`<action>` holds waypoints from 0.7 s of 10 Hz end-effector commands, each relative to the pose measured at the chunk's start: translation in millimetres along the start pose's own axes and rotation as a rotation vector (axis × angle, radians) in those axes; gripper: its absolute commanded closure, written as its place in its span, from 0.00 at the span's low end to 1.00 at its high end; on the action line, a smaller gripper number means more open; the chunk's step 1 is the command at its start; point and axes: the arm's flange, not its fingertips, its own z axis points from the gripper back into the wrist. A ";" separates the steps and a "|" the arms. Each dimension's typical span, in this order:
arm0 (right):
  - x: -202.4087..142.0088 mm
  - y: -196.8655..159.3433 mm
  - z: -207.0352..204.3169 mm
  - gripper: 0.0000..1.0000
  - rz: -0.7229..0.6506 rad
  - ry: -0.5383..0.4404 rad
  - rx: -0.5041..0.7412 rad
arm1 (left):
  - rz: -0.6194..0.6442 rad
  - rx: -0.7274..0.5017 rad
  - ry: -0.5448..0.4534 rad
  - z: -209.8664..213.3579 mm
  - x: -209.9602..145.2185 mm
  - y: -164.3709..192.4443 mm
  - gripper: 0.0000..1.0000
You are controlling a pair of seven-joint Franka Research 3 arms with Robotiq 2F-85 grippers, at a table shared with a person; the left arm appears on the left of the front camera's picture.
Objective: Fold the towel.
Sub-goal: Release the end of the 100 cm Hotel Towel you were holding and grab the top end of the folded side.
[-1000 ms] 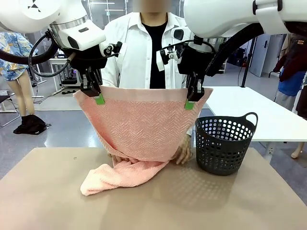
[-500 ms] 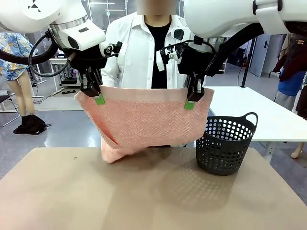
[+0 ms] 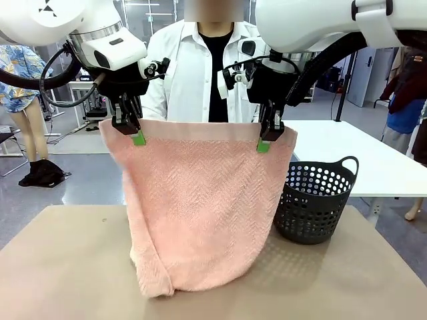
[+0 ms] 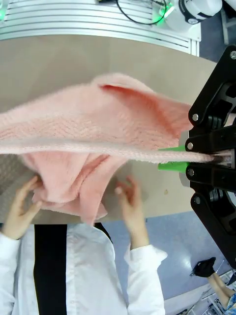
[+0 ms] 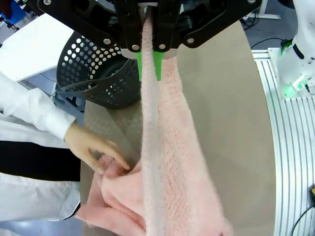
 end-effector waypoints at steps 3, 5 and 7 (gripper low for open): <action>-0.9 0.1 1.5 1.00 0.007 0.005 -0.005 | 0.000 0.001 -0.001 0.7 -0.6 0.4 1.00; -0.9 0.1 1.5 1.00 0.007 0.005 -0.005 | 0.000 0.001 -0.001 0.7 -0.6 0.4 1.00; -0.9 0.1 1.5 1.00 0.007 0.005 -0.005 | 0.000 0.001 -0.001 0.7 -0.6 0.4 1.00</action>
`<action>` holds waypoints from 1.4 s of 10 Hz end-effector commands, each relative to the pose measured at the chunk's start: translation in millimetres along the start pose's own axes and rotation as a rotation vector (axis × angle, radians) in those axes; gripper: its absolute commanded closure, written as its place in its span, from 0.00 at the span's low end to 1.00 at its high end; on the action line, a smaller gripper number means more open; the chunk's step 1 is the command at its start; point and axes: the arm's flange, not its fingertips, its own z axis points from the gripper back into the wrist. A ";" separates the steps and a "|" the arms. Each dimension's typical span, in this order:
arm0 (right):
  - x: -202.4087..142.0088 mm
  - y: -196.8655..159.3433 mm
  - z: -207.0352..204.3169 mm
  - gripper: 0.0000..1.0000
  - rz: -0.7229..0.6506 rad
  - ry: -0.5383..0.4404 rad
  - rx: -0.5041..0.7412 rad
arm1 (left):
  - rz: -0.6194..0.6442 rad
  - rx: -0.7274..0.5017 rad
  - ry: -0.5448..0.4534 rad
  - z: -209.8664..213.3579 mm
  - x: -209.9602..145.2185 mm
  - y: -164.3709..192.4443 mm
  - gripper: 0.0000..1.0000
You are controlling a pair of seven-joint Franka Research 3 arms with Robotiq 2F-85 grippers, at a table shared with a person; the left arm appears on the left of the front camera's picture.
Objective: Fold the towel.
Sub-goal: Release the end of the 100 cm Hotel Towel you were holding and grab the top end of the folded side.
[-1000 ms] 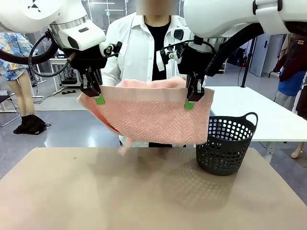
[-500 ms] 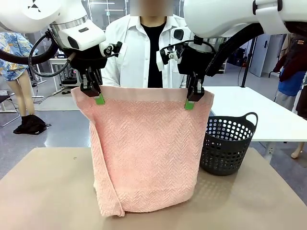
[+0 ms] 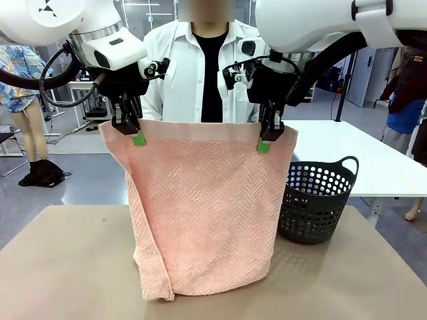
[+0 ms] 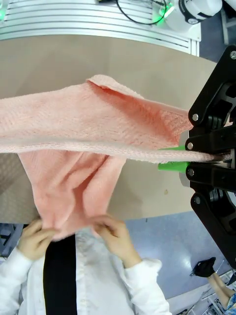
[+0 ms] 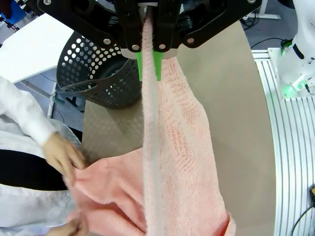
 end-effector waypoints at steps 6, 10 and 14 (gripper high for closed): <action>-1.0 0.1 1.5 1.00 0.007 0.005 -0.005 | 0.000 0.001 -0.001 0.7 -0.6 0.4 1.00; -1.0 0.1 1.5 1.00 0.007 0.005 -0.005 | 0.000 0.001 -0.001 0.7 -0.6 0.4 1.00; -1.0 0.1 1.5 1.00 0.007 0.005 -0.005 | 0.000 0.001 -0.001 0.7 -0.6 0.4 1.00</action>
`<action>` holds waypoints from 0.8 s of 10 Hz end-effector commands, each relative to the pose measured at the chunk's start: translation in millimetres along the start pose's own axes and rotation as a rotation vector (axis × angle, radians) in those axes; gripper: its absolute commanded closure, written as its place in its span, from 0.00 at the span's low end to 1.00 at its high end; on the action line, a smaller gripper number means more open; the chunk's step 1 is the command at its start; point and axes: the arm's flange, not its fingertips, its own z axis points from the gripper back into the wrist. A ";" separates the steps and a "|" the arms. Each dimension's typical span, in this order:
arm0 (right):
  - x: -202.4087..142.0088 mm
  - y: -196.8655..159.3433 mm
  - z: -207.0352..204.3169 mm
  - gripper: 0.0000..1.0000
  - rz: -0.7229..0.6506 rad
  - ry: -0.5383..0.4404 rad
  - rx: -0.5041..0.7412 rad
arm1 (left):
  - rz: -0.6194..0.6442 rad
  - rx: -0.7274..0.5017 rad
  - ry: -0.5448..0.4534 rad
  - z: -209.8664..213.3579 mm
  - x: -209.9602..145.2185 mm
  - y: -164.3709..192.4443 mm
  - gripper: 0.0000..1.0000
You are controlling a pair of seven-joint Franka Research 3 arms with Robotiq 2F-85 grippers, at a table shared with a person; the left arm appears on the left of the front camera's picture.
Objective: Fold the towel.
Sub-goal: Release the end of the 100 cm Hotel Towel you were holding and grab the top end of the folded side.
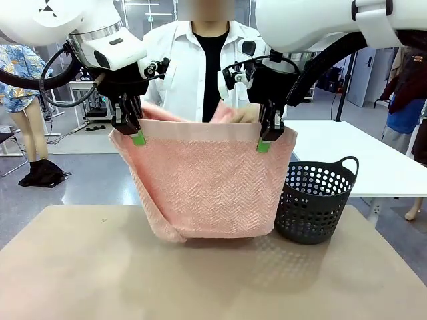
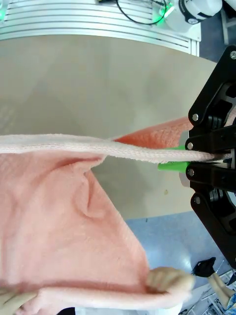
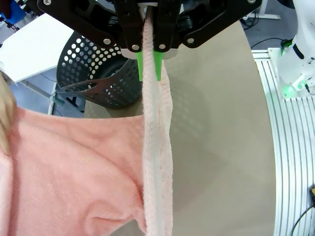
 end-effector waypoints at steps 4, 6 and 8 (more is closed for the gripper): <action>-1.0 0.1 1.5 1.00 0.007 0.005 -0.005 | 0.000 0.001 -0.001 0.7 -0.6 0.4 1.00; -1.0 0.1 1.5 1.00 0.007 0.005 -0.005 | 0.000 0.001 -0.001 0.7 -0.6 0.4 1.00; -1.0 0.1 1.5 1.00 0.007 0.005 -0.005 | 0.000 0.001 -0.001 0.7 -0.6 0.4 1.00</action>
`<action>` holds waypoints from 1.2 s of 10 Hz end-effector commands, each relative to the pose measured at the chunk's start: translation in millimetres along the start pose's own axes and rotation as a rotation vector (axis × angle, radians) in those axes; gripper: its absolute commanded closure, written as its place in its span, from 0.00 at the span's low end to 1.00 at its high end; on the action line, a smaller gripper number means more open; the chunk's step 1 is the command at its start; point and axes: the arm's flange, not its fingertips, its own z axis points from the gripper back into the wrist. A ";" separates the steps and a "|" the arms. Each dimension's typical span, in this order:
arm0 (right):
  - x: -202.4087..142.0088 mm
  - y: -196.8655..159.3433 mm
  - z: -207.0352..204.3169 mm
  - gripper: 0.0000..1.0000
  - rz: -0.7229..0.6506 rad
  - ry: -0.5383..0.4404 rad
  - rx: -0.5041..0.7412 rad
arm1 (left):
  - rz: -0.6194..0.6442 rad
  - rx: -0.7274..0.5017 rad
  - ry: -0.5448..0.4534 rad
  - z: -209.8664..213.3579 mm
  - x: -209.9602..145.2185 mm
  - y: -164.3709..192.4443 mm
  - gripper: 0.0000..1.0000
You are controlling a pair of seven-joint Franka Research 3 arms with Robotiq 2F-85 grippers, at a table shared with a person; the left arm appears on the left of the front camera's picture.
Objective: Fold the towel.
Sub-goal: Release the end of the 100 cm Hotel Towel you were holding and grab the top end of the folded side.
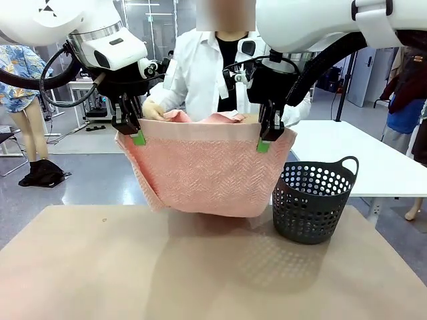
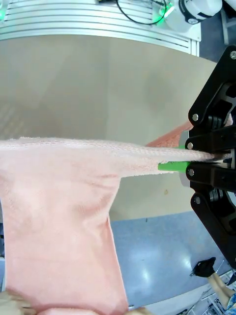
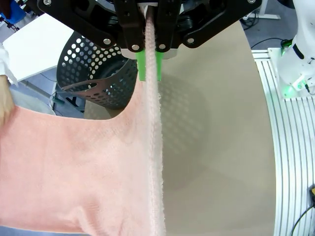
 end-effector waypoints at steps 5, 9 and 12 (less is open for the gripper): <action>-1.0 0.1 1.5 1.00 0.007 0.005 -0.005 | 0.000 0.001 -0.001 0.7 -0.6 0.4 1.00; -1.0 0.1 1.5 1.00 0.007 0.005 -0.005 | 0.000 0.001 -0.001 0.7 -0.6 0.4 1.00; -1.0 0.1 1.5 1.00 0.007 0.005 -0.005 | 0.000 0.001 -0.001 0.7 -0.6 0.4 1.00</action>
